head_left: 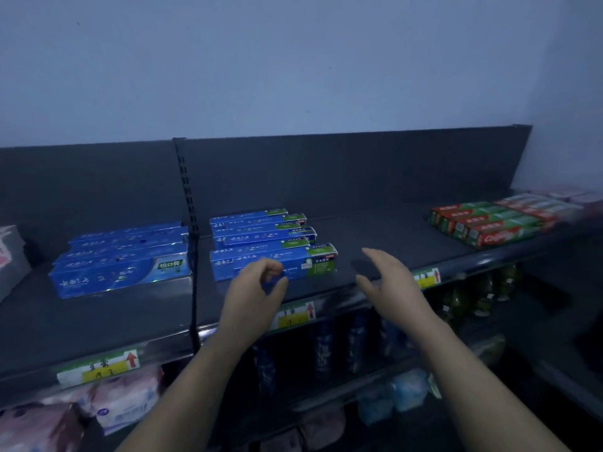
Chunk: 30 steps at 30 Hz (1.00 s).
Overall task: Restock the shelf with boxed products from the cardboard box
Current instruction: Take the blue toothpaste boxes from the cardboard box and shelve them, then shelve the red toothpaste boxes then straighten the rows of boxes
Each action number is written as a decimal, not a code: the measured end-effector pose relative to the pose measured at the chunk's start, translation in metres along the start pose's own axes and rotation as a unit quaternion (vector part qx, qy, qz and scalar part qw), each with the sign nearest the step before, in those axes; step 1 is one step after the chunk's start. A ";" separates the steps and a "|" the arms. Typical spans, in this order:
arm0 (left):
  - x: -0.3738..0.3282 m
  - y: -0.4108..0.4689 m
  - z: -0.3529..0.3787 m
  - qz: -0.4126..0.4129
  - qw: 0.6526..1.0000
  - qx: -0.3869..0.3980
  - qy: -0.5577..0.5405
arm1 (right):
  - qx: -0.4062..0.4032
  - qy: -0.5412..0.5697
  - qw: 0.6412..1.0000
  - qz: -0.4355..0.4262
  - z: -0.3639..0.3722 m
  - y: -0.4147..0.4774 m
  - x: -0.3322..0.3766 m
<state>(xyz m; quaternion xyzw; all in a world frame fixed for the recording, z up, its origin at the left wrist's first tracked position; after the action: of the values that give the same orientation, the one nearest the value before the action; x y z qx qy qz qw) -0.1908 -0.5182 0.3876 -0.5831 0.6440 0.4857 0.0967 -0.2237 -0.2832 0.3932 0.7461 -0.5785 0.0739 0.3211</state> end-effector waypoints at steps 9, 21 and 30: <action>-0.037 -0.056 0.065 0.111 0.976 0.179 -0.051 | -0.048 -0.074 0.985 0.149 -0.027 -0.147 -0.029; -0.121 -0.238 0.210 0.195 0.855 0.466 -0.118 | -0.075 -0.120 0.862 0.486 -0.083 -0.426 -0.110; -0.187 -0.365 0.326 0.154 0.760 0.627 -0.068 | -0.089 -0.075 0.765 0.634 -0.129 -0.596 -0.201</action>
<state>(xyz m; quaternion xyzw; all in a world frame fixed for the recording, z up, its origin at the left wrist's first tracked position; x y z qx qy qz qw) 0.0299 -0.0989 0.1638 -0.2508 0.8775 0.0196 0.4083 0.2890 0.0276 0.1630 0.1806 -0.9459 0.1529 0.2220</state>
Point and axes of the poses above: each hand's wrist, its own y-axis towards the middle knuckle, its own z-axis out of the palm, x = y × z, the point moved 2 cm from there along y, towards the middle knuckle, and after that the axes turned 3 degrees about -x, right-handed, at the moved point
